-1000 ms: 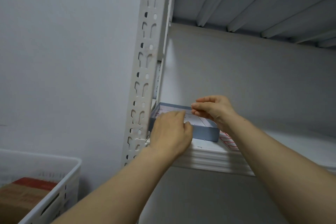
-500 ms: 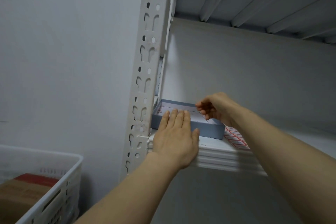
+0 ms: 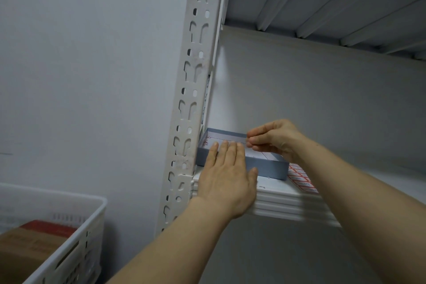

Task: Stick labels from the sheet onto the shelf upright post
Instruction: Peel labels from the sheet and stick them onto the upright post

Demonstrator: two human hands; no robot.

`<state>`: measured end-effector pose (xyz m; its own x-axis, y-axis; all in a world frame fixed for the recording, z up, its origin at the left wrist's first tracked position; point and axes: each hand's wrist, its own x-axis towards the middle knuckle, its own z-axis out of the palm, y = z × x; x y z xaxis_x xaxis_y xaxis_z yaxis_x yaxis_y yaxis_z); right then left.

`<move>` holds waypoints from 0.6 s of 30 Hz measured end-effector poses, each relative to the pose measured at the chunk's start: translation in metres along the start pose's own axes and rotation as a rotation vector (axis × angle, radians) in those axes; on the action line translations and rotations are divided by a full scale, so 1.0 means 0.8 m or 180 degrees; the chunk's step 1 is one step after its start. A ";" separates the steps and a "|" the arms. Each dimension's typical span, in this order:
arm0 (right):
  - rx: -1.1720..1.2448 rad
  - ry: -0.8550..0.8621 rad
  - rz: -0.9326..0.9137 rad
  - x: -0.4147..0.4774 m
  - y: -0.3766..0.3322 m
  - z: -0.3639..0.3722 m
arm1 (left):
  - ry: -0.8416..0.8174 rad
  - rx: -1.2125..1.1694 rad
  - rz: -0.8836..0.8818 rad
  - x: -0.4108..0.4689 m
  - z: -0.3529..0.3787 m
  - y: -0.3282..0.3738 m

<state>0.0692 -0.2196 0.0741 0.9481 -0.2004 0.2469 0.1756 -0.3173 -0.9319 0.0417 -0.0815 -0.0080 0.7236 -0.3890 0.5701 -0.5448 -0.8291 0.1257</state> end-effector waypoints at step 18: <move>-0.0527 0.0230 -0.0030 -0.005 0.001 0.012 | 0.2492 -0.3201 -0.1117 -0.042 -0.048 -0.048</move>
<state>0.0682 -0.2099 0.0699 0.9240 -0.2610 0.2793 0.1326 -0.4665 -0.8745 0.0223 -0.0211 -0.0010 0.6403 0.3987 0.6566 -0.7005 -0.0478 0.7121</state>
